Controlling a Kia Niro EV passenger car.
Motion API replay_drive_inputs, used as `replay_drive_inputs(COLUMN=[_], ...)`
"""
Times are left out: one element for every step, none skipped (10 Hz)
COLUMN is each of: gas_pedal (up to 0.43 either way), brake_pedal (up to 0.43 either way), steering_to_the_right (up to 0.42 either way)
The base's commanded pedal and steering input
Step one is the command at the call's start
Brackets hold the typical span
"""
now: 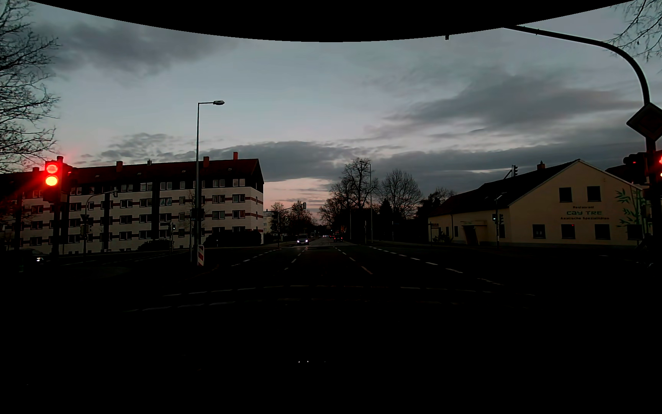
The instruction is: Follow the waypoints while adhering to traffic rules and regulations
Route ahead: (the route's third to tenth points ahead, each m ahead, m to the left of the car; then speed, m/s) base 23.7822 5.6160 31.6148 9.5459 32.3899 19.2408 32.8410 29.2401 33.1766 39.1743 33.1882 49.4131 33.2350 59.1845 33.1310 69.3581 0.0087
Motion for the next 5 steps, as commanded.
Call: replay_drive_inputs(gas_pedal=[0.000, 0.000, 0.000, 0.000, 0.000], brake_pedal=[0.366, 0.348, 0.000, 0.000, 0.000], steering_to_the_right=[0.008, 0.008, 0.008, 0.008, 0.007])
